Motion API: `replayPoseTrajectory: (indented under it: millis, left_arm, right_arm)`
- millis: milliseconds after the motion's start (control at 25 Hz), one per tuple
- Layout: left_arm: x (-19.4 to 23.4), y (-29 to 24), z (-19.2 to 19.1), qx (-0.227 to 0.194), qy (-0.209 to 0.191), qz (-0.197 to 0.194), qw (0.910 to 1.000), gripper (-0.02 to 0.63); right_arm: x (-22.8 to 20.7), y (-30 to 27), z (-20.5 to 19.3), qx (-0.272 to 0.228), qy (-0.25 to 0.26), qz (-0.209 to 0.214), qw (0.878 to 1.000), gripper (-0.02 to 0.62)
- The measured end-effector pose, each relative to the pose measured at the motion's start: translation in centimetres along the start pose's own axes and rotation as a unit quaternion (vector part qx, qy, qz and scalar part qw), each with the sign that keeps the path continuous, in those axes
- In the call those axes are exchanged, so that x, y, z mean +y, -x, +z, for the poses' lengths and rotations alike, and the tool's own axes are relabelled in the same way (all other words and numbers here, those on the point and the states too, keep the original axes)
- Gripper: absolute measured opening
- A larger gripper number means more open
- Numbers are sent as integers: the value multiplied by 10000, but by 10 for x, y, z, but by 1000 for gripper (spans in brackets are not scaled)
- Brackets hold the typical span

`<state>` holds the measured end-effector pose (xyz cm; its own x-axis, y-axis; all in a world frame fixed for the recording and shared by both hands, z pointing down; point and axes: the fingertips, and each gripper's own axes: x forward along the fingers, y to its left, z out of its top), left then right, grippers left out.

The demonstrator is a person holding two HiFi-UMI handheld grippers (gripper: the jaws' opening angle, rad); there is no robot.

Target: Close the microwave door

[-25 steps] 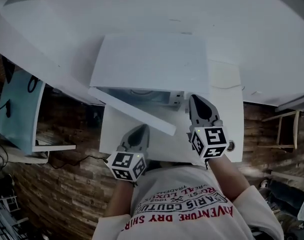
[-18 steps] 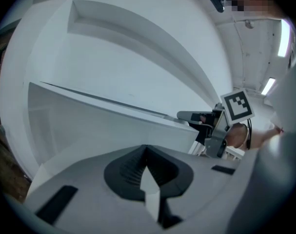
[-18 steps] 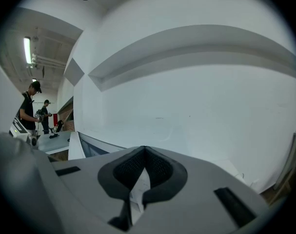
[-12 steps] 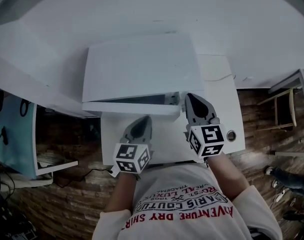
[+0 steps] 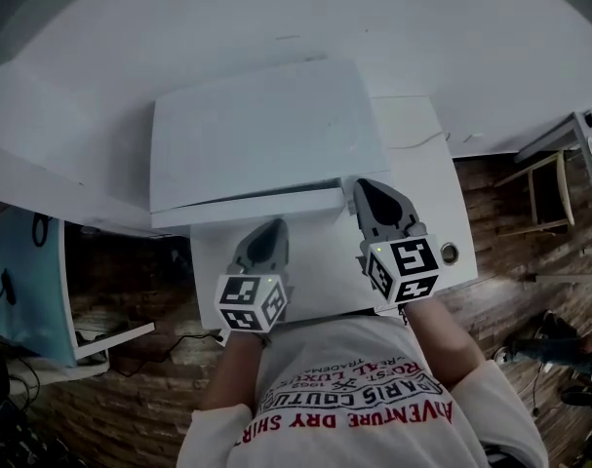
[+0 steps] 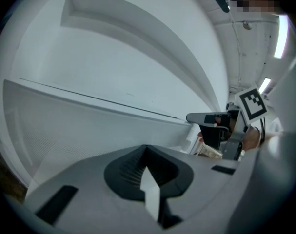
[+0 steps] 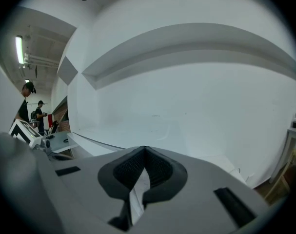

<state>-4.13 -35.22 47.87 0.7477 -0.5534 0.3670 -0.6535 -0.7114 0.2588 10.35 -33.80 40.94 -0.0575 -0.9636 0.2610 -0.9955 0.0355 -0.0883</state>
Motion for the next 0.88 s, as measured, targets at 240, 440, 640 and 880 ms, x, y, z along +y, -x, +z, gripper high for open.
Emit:
replayPoseTrajectory:
  millis: [240,440,640,880]
  left_arm:
    - [-1,0,-3,-65,-77,156,9998,5]
    - [0,-4,2,-220,12,316,9993,5]
    - [5,-14,4,-88,101,260,9996,5]
    - [0,-24,-13,235,412,102,9988,5]
  right_arm:
    - [1,1,-1,227,8,138,9996,12]
    - [3,3,1,192,73,127,9997,12]
    - [1,0,1,165,52,188,9997,11]
    - [2,1,0,131,-28,207,9997,11]
